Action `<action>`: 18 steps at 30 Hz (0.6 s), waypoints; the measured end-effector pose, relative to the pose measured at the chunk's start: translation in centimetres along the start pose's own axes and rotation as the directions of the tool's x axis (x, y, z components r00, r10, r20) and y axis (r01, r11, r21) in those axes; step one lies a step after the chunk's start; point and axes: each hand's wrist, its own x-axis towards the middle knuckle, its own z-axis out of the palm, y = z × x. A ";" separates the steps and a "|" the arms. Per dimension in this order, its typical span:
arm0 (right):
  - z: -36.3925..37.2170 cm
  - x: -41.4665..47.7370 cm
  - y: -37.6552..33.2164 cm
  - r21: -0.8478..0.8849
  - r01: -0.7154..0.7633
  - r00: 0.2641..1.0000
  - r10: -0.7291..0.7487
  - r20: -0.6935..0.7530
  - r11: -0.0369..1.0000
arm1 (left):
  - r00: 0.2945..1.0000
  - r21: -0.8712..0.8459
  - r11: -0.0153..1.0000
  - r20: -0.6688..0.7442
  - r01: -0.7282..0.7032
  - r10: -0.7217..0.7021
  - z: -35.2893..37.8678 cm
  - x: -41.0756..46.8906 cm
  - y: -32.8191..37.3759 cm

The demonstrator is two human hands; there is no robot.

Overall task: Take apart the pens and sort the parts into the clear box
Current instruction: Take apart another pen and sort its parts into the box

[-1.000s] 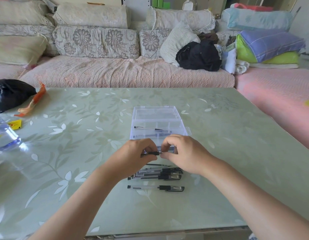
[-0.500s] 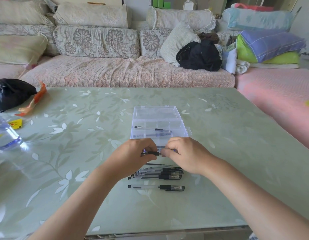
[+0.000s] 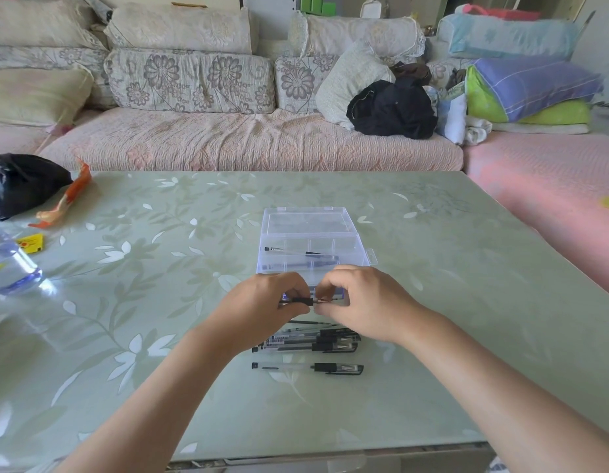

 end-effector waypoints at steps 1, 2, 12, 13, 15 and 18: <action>0.0 0.0 -0.1 -0.011 0.002 1.000 -0.002 -0.005 1.000 | 1.000 0.001 1.000 0.001 -0.002 0.002 0.0 0.0 0.0; 0.0 -0.1 -0.1 -0.015 0.002 1.000 -0.002 -0.007 1.000 | 1.000 0.000 1.000 0.001 -0.002 0.002 0.0 0.0 0.0; 0.2 0.0 0.4 -0.054 0.021 1.000 -0.022 -0.011 0.998 | 1.000 -0.046 0.999 -0.007 0.012 -0.012 0.4 0.0 0.1; 0.2 0.0 0.4 -0.042 0.019 1.000 -0.020 -0.015 0.999 | 1.000 -0.047 0.999 -0.017 0.009 -0.009 0.4 0.0 0.2; 0.2 0.0 0.5 0.005 0.004 1.000 -0.004 -0.008 1.000 | 0.999 -0.041 0.999 -0.054 -0.009 0.007 0.5 -0.1 0.4; 0.1 -0.1 0.7 0.047 -0.013 1.000 0.012 0.016 0.999 | 0.996 -0.018 1.000 -0.087 -0.022 0.020 0.7 -0.2 0.6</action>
